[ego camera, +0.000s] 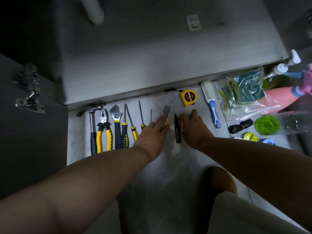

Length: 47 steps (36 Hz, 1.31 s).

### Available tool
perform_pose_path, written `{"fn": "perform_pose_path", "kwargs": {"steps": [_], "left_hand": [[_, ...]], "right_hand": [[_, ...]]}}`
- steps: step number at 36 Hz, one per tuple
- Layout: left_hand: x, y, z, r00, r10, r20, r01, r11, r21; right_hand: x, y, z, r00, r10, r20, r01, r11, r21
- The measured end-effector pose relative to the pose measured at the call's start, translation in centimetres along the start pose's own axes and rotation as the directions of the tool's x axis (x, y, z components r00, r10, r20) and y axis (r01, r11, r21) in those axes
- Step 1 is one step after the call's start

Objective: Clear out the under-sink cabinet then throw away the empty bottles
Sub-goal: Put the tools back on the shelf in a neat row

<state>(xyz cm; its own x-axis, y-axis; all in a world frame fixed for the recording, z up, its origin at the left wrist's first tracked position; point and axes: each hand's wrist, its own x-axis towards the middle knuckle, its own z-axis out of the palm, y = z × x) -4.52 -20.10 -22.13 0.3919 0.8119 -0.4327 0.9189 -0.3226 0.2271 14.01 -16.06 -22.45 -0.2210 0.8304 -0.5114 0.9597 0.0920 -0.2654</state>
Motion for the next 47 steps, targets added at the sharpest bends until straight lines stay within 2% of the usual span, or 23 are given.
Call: {"fn": "perform_pose_path", "kwargs": {"steps": [3,8,13,15,19,23,27,31,33,36,39,41,43,47], "left_hand": [[0.3,0.2,-0.2,1.0,-0.01,0.019,0.011,0.996,-0.091],[0.5,0.2,-0.1,1.0,-0.015,0.025,0.018,0.992,-0.127],[0.4,-0.5,0.3,1.0,-0.004,0.013,0.006,0.986,-0.166],[0.3,-0.9,0.1,1.0,-0.002,-0.013,0.0,0.985,-0.173],[-0.8,-1.9,-1.1,0.995,-0.02,-0.093,0.0,0.978,-0.209],[-2.5,-3.6,-2.5,0.984,-0.108,-0.142,0.079,0.977,-0.2],[-4.1,-5.6,-4.0,0.965,-0.242,-0.1,0.224,0.961,-0.161],[-6.1,-8.0,-5.4,0.933,-0.359,0.032,0.36,0.925,-0.12],[-7.2,-9.2,-5.7,0.891,-0.444,0.091,0.453,0.878,-0.152],[-8.7,-10.7,-5.2,0.798,-0.585,0.143,0.6,0.754,-0.265],[-10.0,-12.2,-4.1,0.672,-0.716,0.186,0.723,0.582,-0.372],[-10.5,-13.0,-3.2,0.564,-0.786,0.254,0.805,0.455,-0.381],[-10.3,-13.3,-2.3,0.472,-0.828,0.302,0.856,0.348,-0.383],[-9.2,-13.4,-1.5,0.383,-0.859,0.339,0.88,0.229,-0.416]], "right_hand": [[0.0,0.6,-0.2,1.0,0.009,-0.011,-0.009,0.999,-0.034],[0.4,1.0,-0.5,0.999,-0.009,-0.041,0.006,0.997,-0.071],[1.5,0.9,-2.4,0.973,-0.089,-0.214,0.043,0.976,-0.213],[2.1,1.0,-3.3,0.981,-0.115,-0.158,0.073,0.964,-0.254],[2.6,1.3,-4.1,0.995,-0.084,0.053,0.095,0.955,-0.282],[2.0,1.3,-4.2,0.995,-0.048,0.086,0.075,0.939,-0.336],[1.5,0.3,-4.8,0.993,-0.023,0.118,0.063,0.933,-0.354],[1.5,-2.3,-6.8,0.981,-0.144,0.127,0.175,0.943,-0.282],[1.5,-3.9,-7.3,0.968,-0.215,0.129,0.239,0.947,-0.215],[1.0,-6.2,-7.0,0.939,-0.3,0.166,0.326,0.932,-0.158],[0.3,-8.1,-5.8,0.88,-0.434,0.193,0.457,0.884,-0.094],[-0.2,-9.0,-5.0,0.837,-0.501,0.217,0.525,0.848,-0.066],[-0.4,-9.8,-4.3,0.81,-0.535,0.24,0.56,0.827,-0.047],[-0.5,-10.4,-3.1,0.793,-0.561,0.238,0.576,0.818,0.011]]}}
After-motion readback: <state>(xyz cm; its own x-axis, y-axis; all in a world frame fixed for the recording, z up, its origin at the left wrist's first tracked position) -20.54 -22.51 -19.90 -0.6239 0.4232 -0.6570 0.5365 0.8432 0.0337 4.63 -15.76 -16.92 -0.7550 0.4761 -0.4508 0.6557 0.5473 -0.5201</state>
